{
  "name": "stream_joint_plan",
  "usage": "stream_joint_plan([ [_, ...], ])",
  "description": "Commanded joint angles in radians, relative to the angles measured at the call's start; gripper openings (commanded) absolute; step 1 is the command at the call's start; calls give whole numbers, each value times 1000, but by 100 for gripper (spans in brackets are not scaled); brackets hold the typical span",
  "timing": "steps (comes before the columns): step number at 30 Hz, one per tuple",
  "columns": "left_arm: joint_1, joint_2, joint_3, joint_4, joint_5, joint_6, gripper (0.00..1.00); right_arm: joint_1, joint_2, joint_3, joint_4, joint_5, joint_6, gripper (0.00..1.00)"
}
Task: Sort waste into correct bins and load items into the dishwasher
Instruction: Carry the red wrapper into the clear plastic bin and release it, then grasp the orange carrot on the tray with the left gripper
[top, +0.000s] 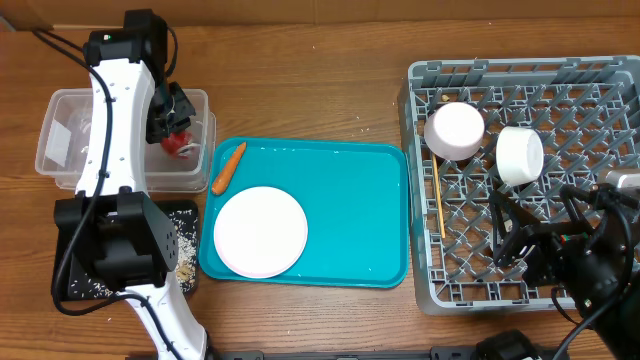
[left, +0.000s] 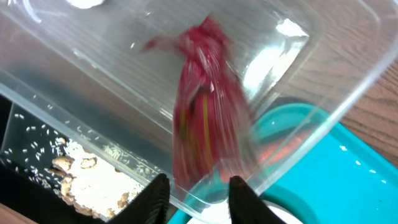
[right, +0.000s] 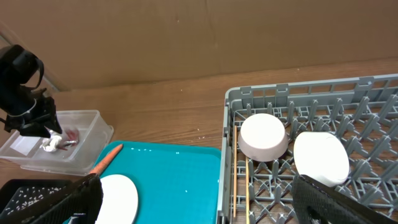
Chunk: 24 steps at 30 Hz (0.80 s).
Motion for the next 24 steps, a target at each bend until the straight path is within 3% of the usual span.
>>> stream_joint_plan([
  [1, -29, -23, 44, -9, 11, 136, 40, 0, -1, 2, 2, 10, 0, 100],
  [10, -202, -23, 131, -53, 55, 298, 40, 0, -1, 2, 2, 10, 1, 100],
  [14, -340, -23, 71, -24, 7, 332, 53, 0, -1, 2, 2, 10, 1, 100],
  [16, -412, -23, -34, 48, -19, 332, 66, 0, -1, 2, 2, 10, 1, 100],
  [18, -429, -23, -130, 119, -33, 332, 72, 0, -1, 2, 2, 10, 1, 100],
  [21, -416, -23, -251, 230, -52, 336, 78, 0, -1, 2, 2, 10, 1, 100],
  [24, -367, -22, -373, 373, -42, 386, 76, 0, -1, 2, 2, 10, 1, 100],
])
